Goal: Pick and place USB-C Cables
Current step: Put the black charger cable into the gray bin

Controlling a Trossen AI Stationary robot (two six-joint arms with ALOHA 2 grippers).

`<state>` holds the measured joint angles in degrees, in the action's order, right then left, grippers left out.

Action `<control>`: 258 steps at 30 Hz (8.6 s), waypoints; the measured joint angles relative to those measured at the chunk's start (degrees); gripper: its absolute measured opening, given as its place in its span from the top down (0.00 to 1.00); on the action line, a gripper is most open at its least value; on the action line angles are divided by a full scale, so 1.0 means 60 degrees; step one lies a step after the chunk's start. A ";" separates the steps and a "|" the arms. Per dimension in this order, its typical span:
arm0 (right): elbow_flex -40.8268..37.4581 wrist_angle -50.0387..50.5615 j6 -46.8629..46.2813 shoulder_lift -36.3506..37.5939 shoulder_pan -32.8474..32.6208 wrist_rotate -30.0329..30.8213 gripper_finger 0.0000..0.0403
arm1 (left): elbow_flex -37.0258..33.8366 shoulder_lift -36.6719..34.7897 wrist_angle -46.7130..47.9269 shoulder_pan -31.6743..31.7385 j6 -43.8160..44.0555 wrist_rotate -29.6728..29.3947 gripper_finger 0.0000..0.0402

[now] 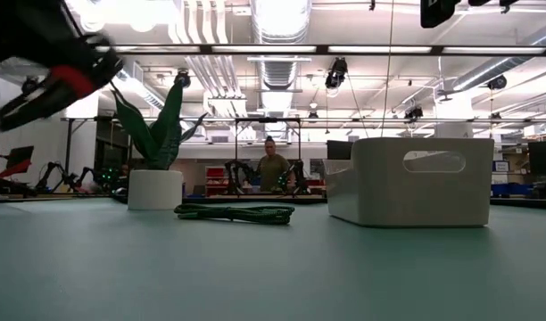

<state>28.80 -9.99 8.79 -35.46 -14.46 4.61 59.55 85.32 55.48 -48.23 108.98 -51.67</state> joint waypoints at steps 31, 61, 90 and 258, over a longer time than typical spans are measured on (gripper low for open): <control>0.0000 -0.3243 -0.0972 -0.2718 0.0000 0.0845 0.63 | 0.0408 -0.0011 -1.0590 0.2588 -1.7484 -0.0183 0.93; 0.1919 -0.5174 -0.0742 -0.6522 -0.0004 0.1465 0.58 | 0.0357 0.0025 -1.1506 0.3610 -1.7224 -0.0144 0.93; 0.2448 -0.5365 -0.0382 -0.6936 0.0098 0.1566 0.58 | 0.0317 0.0029 -1.2588 0.4068 -1.7240 0.1057 0.93; 0.7603 1.1048 0.7445 -1.0187 0.1776 0.0232 0.90 | -0.1090 -0.2667 -0.6152 0.3457 -1.4969 -0.0684 0.53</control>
<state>74.41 56.30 53.46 -96.58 -3.80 6.00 53.01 69.32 18.57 -27.49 19.16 -55.77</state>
